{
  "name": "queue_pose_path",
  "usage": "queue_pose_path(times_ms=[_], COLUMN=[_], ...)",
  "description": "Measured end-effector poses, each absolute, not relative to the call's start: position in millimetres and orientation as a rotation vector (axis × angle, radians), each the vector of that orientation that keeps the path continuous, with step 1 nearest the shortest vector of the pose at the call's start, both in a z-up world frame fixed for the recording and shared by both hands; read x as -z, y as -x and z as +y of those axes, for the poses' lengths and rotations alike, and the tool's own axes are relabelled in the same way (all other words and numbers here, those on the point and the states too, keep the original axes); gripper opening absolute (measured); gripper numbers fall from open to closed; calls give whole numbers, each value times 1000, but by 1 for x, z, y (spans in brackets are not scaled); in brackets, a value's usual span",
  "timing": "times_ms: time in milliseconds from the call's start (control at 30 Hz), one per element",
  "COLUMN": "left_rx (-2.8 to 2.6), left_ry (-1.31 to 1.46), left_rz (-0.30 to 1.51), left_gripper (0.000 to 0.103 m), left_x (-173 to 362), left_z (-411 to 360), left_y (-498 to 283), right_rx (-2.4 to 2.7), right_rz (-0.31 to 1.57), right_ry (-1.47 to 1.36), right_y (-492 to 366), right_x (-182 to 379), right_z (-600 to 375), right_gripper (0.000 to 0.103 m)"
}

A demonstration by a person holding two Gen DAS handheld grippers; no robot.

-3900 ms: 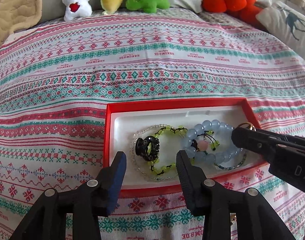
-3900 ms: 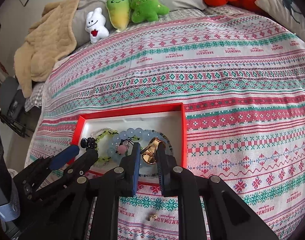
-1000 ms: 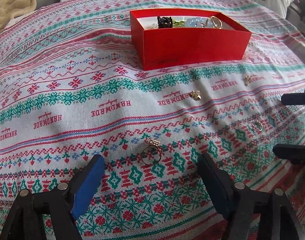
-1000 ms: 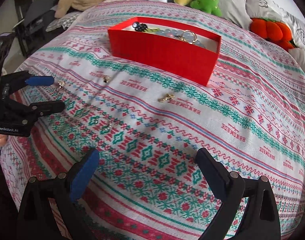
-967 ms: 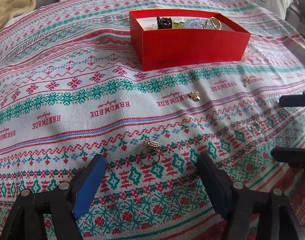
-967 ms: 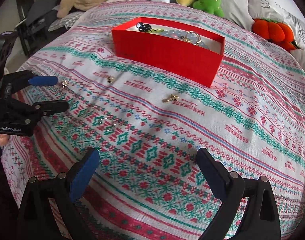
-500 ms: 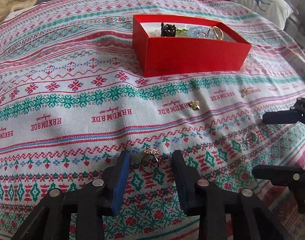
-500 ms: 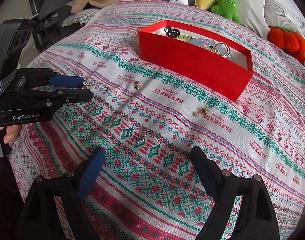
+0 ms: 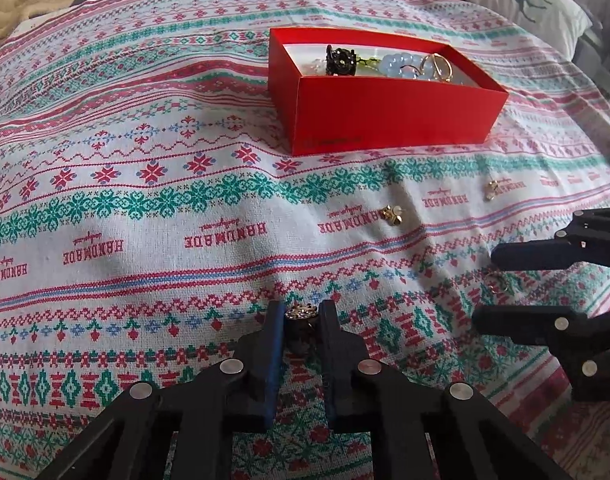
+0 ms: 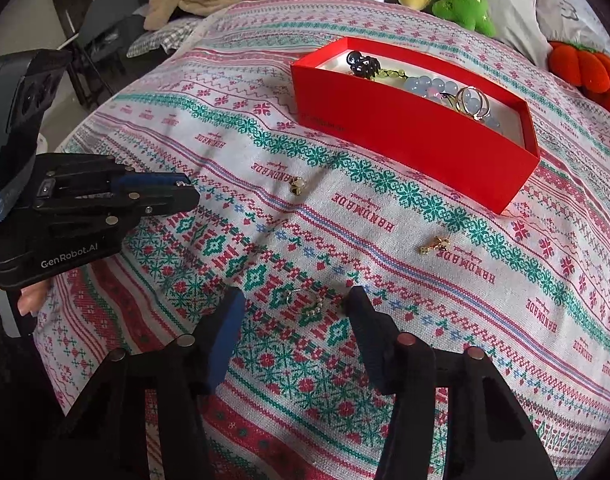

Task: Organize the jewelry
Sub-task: 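Grasp the small gold ring with the left tool while the right tool grasps another ring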

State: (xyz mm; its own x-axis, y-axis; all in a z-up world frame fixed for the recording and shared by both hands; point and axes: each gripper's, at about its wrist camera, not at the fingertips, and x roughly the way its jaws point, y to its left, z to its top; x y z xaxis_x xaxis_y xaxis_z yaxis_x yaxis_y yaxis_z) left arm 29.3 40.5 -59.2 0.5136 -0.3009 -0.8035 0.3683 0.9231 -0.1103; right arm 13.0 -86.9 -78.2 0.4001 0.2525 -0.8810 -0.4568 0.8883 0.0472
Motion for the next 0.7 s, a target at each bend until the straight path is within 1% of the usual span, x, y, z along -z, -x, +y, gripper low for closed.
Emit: queue_pose_path(times_ms=[100, 267, 400, 700], left_rx=[403, 403, 400, 403], left_ry=[-80, -91, -88, -83], left_rz=[949, 948, 950, 932], left_gripper=[11, 11, 11, 11], left_x=[59, 58, 57, 44], left_z=[40, 39, 37, 37], left_y=[-28, -26, -25, -30], right_rx=[-441, -440, -434, -429], right_rz=[1081, 1079, 1069, 1043], right_ry=[203, 210, 245, 289], right_y=[-17, -15, -11, -6], right_x=[77, 78, 77, 71], right_z=[-89, -91, -88, -84], right_gripper=[40, 33, 21, 20])
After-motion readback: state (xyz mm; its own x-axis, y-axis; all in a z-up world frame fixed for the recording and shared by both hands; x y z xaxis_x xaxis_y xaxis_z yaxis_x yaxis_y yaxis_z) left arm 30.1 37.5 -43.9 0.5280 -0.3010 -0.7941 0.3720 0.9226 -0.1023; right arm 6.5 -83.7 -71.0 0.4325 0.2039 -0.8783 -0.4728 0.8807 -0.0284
